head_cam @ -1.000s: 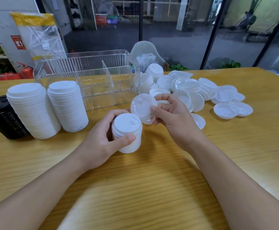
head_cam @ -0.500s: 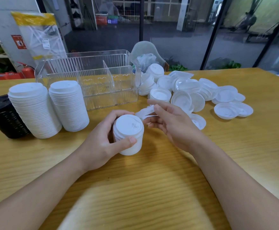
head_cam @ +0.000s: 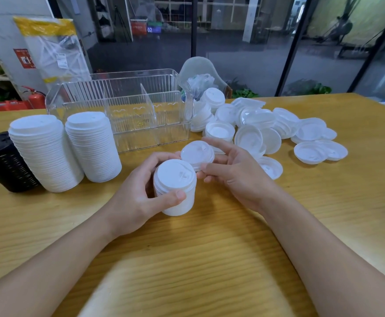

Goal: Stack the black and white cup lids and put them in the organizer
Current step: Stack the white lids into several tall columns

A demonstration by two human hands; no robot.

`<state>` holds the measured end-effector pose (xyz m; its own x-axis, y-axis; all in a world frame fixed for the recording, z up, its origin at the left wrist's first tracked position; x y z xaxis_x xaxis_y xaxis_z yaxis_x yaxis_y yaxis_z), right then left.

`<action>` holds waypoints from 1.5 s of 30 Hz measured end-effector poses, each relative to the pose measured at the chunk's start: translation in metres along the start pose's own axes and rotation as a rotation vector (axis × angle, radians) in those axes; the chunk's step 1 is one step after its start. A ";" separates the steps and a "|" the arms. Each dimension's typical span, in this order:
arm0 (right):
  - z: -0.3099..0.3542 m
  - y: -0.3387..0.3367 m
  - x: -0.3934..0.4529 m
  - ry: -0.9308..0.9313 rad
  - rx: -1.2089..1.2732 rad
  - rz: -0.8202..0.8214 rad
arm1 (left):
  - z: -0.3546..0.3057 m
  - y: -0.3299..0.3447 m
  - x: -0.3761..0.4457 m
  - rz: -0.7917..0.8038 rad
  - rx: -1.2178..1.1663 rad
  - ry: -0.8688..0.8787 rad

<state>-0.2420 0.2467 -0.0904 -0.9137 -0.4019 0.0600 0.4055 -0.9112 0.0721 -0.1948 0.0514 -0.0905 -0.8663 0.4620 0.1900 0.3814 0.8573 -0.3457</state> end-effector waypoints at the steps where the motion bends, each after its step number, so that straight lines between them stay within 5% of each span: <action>1: 0.000 -0.002 0.000 -0.005 -0.037 -0.010 | 0.000 0.000 0.000 0.003 -0.004 0.001; 8: 0.012 -0.010 -0.005 -0.060 -0.503 -0.116 | -0.003 0.002 0.000 0.015 -0.020 0.003; 15: 0.017 -0.007 -0.007 -0.089 -0.646 -0.088 | -0.004 0.001 -0.001 0.005 0.018 -0.013; 20: 0.030 -0.025 -0.012 -0.098 -0.465 -0.241 | 0.000 0.002 -0.002 0.018 0.131 -0.076; 23: 0.035 -0.012 -0.015 -0.122 -0.349 -0.162 | 0.003 0.000 0.000 -0.017 0.112 -0.108; 28: 0.029 0.034 -0.017 -0.145 -0.533 -0.047 | 0.005 0.000 0.004 -0.061 0.086 -0.104; 45: 0.027 0.030 -0.016 -0.153 -0.586 -0.128 | 0.011 -0.007 0.006 -0.159 0.054 -0.119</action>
<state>-0.2144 0.2288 -0.0626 -0.9225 -0.3084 0.2323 0.1719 -0.8668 -0.4680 -0.2062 0.0457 -0.0969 -0.9473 0.2891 0.1377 0.2217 0.9024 -0.3694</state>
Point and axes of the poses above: each hand's wrist, its own x-axis towards the middle knuckle, its own y-axis out of the palm, z = x × y, the point moved 9 cm from there along x, towards the middle knuckle, and after that the axes turned 6 degrees about z, right-handed, at the moved point
